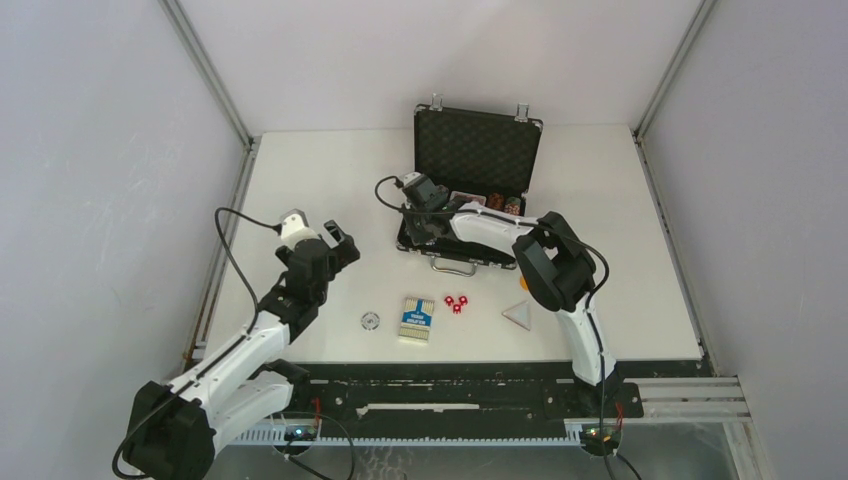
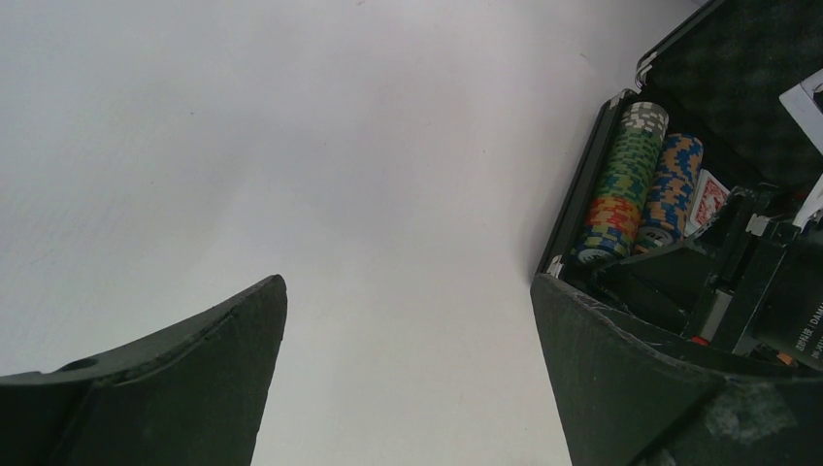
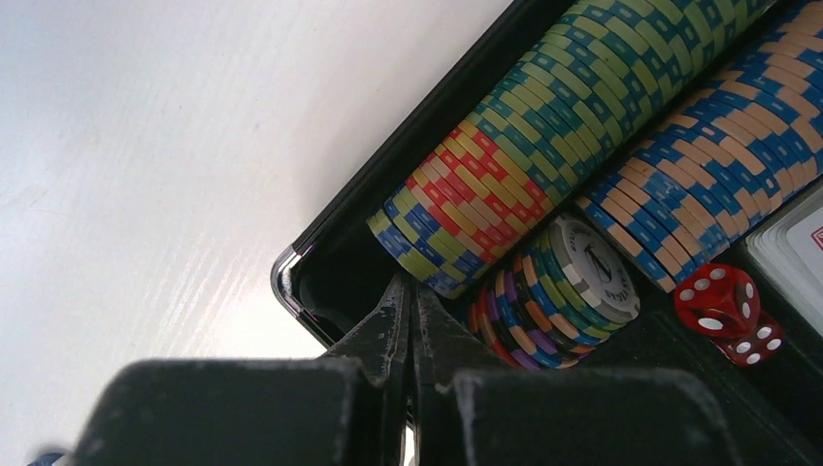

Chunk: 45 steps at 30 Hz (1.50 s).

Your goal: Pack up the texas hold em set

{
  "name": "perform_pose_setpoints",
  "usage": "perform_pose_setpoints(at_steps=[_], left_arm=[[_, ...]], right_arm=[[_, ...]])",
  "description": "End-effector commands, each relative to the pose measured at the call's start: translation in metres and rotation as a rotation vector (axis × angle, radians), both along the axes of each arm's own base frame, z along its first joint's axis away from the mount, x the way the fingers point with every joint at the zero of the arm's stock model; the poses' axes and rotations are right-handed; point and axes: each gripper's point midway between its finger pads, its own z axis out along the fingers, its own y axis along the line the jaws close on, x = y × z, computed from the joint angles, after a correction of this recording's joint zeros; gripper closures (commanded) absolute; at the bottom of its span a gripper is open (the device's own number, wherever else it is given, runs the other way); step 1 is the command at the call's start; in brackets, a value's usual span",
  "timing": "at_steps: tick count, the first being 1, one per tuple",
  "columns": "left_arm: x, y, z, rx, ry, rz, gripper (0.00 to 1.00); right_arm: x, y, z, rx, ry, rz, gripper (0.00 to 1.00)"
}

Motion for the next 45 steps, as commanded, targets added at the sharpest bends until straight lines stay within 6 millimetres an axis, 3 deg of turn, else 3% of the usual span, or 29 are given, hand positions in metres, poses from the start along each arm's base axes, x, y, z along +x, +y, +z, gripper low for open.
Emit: perform_pose_setpoints(at_steps=[1, 8, 12, 22, 30, 38, 40, 43, 45], left_arm=[[0.006, -0.003, 0.009, -0.022, -0.032, -0.003, 0.0], [0.007, -0.006, 0.009, -0.026, -0.027, -0.019, 0.0], [0.007, -0.005, 0.009, -0.02, -0.026, -0.018, 0.0], [0.008, -0.01, 0.007, -0.031, -0.015, -0.037, 0.0], [0.006, -0.012, 0.009, -0.047, -0.026, -0.044, 0.0], [0.002, -0.01, 0.013, -0.07, -0.043, -0.037, 0.0], [0.0, -0.008, 0.012, -0.077, -0.042, -0.021, 0.0], [-0.004, 0.0, 0.011, -0.093, -0.038, 0.03, 0.0], [-0.007, 0.005, 0.01, -0.098, -0.038, 0.057, 0.0]], right_arm=[[0.031, -0.004, 0.027, 0.012, -0.098, -0.031, 0.96], [0.048, -0.007, 0.044, 0.037, -0.132, -0.037, 0.92], [0.053, -0.008, 0.042, 0.03, -0.123, -0.034, 0.9], [0.028, -0.003, 0.062, 0.081, -0.148, 0.002, 0.87], [-0.001, 0.011, 0.103, 0.113, -0.229, 0.045, 0.84], [-0.046, 0.022, 0.111, 0.089, -0.269, 0.092, 0.74], [-0.062, 0.025, 0.104, 0.072, -0.261, 0.111, 0.64], [-0.093, 0.033, 0.087, 0.055, -0.223, 0.158, 0.41], [-0.115, 0.041, 0.074, 0.044, -0.195, 0.195, 0.32]])
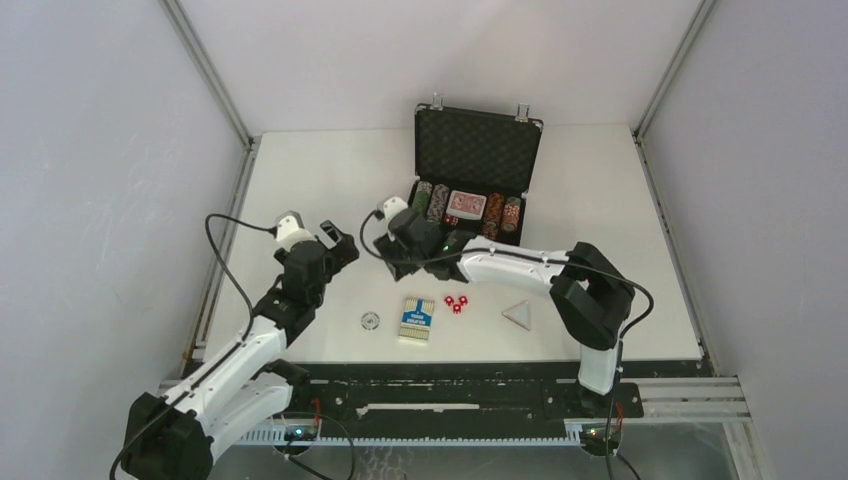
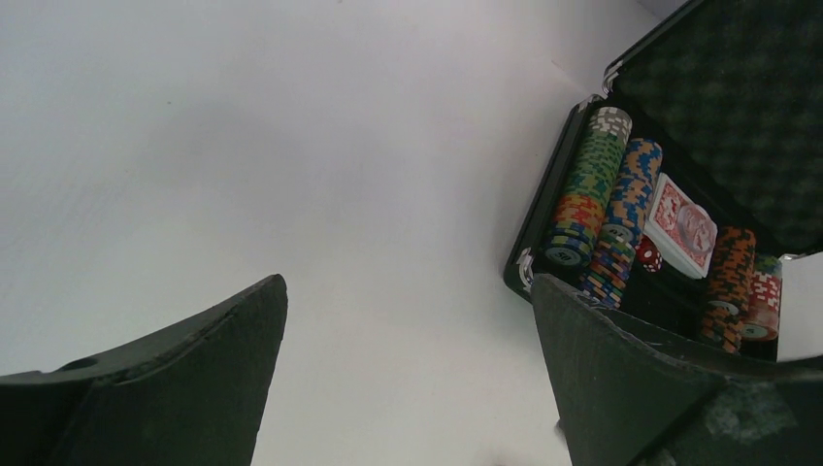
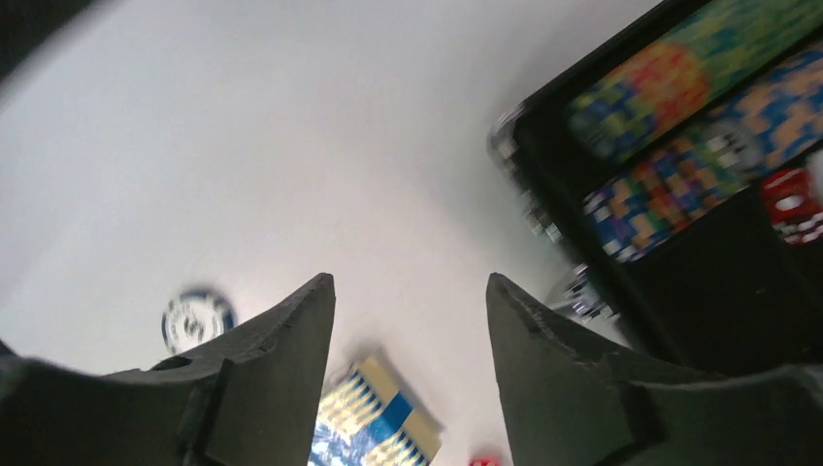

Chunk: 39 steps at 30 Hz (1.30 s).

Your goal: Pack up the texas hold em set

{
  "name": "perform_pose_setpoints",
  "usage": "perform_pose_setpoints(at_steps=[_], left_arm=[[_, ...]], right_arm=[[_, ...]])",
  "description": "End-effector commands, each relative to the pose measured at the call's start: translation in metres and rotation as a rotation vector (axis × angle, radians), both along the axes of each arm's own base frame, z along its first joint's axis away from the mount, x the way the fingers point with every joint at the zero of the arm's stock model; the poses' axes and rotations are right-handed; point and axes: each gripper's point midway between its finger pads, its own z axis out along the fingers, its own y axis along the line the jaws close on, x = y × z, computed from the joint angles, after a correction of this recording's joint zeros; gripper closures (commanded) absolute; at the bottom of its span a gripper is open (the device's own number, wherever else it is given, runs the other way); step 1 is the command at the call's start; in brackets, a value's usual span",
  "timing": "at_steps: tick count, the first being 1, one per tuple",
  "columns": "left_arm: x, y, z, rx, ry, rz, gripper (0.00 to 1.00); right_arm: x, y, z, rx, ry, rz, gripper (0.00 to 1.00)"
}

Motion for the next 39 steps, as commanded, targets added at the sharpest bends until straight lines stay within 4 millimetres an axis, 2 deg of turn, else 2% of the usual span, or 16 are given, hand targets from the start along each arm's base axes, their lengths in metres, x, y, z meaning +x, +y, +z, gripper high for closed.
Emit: perform_pose_setpoints(at_steps=[1, 5, 8, 14, 22, 31, 39], left_arm=[[-0.006, 0.013, 0.002, -0.04, -0.019, 0.081, 0.0], [-0.017, 0.022, -0.008, -0.081, 0.005, 0.125, 0.0], [-0.024, 0.033, -0.022, -0.101, 0.046, 0.178, 0.0], [-0.024, 0.028, -0.039, -0.204, 0.086, 0.137, 0.0], [-0.025, 0.023, -0.045, -0.225, 0.105, 0.104, 0.0], [-0.025, 0.021, -0.056, -0.243, 0.131, 0.087, 0.0], [-0.025, 0.02, -0.058, -0.248, 0.136, 0.079, 0.0]], right_arm=[[-0.037, 0.012, -0.008, -0.014, 0.001, 0.042, 0.3], [-0.071, 0.021, -0.025, -0.032, -0.007, 0.075, 0.19], [-0.09, 0.036, -0.027, -0.019, -0.016, 0.122, 0.13], [-0.122, 0.068, -0.035, 0.048, 0.023, 0.223, 0.07], [-0.13, 0.07, -0.065, -0.003, 0.057, 0.241, 0.06], [-0.135, 0.076, -0.083, -0.083, 0.028, 0.231, 0.09], [-0.136, 0.073, -0.094, -0.129, 0.01, 0.205, 0.3]])
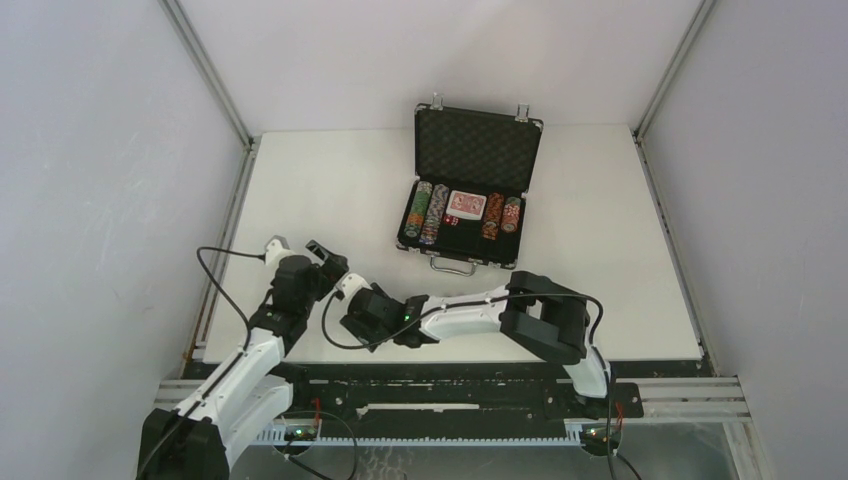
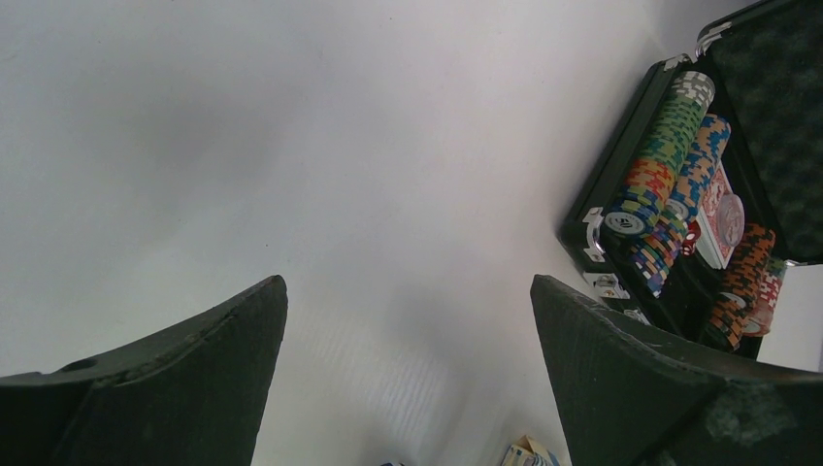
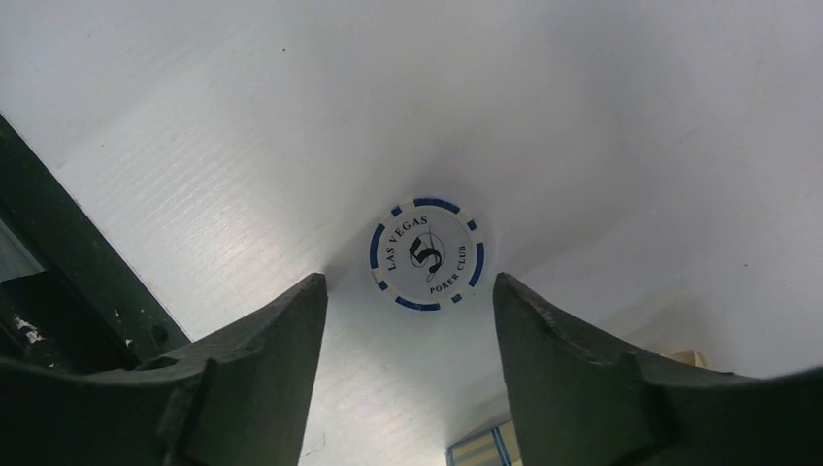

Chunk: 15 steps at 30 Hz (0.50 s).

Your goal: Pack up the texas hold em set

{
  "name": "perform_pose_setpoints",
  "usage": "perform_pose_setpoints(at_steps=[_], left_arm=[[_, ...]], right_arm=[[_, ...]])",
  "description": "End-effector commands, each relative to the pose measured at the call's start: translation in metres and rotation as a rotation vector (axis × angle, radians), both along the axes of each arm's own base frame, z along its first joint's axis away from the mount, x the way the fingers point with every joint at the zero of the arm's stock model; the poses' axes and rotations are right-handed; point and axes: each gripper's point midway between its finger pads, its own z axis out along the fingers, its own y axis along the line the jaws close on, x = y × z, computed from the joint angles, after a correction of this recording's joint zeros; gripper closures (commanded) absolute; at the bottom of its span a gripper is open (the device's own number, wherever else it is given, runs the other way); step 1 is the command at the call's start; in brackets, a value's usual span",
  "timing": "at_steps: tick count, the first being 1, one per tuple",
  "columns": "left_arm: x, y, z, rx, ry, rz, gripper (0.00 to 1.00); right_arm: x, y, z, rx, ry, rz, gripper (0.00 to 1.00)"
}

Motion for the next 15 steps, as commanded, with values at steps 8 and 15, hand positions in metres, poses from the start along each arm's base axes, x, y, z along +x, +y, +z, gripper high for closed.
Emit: perform_pose_setpoints(at_steps=[8, 15], left_arm=[[0.003, -0.001, 0.0, -0.019, -0.021, -0.003, 0.0], [0.003, 0.0, -0.002, -0.01, -0.015, -0.005, 0.0]], right_arm=[[0.01, 0.003, -0.008, -0.008, -0.014, -0.076, 0.34], [0.013, 0.0, -0.012, -0.022, -0.004, -0.094, 0.5]])
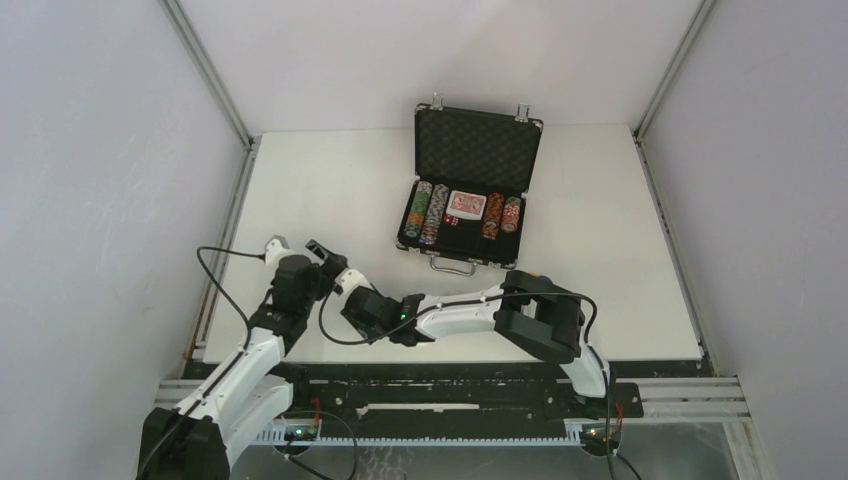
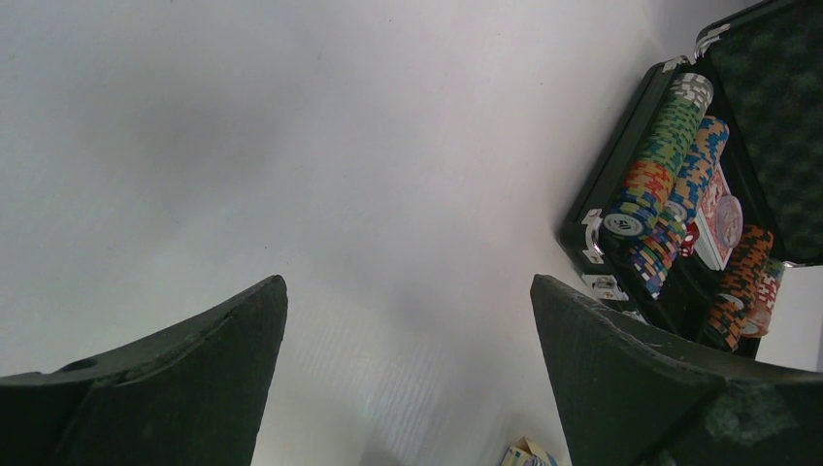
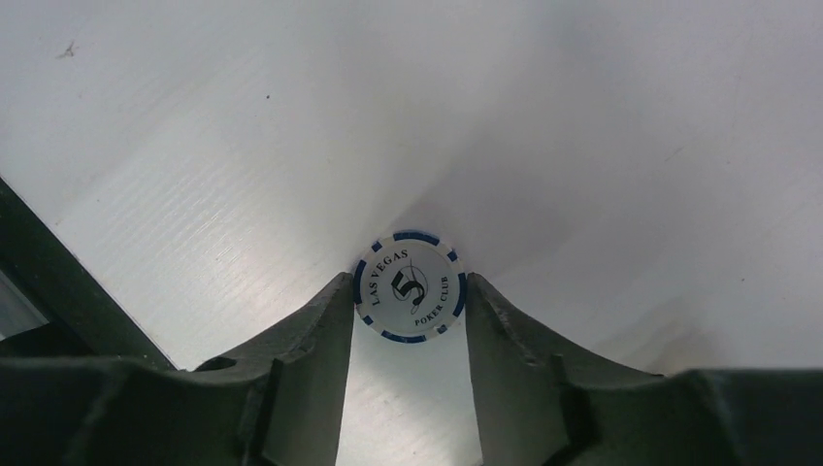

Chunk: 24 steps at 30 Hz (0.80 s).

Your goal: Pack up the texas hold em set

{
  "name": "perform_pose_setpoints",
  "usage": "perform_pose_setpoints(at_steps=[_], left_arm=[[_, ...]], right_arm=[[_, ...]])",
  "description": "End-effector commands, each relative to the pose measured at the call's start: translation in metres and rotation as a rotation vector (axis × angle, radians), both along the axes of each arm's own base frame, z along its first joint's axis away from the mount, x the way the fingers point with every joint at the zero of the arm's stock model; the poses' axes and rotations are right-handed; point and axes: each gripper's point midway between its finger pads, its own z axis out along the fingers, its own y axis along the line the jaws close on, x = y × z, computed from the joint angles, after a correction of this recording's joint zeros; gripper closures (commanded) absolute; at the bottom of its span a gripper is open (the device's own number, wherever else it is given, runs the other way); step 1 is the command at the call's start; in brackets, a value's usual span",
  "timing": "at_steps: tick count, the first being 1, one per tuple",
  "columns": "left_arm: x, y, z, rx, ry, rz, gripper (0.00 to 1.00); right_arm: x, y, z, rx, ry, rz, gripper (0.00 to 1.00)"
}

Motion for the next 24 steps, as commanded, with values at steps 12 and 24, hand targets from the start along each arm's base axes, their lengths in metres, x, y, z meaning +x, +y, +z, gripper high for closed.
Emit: perform_pose_setpoints(at_steps=[12, 24], left_arm=[[0.005, -0.015, 0.008, -0.016, -0.04, -0.097, 0.0], [0.003, -0.108, 0.049, -0.274, -0.259, -0.593, 0.26]], right_arm=[[0.018, -0.022, 0.038, 0.027, -0.068, -0.079, 0.63], [0.047, -0.082, 0.092, 0.15, -0.182, -0.063, 0.63]])
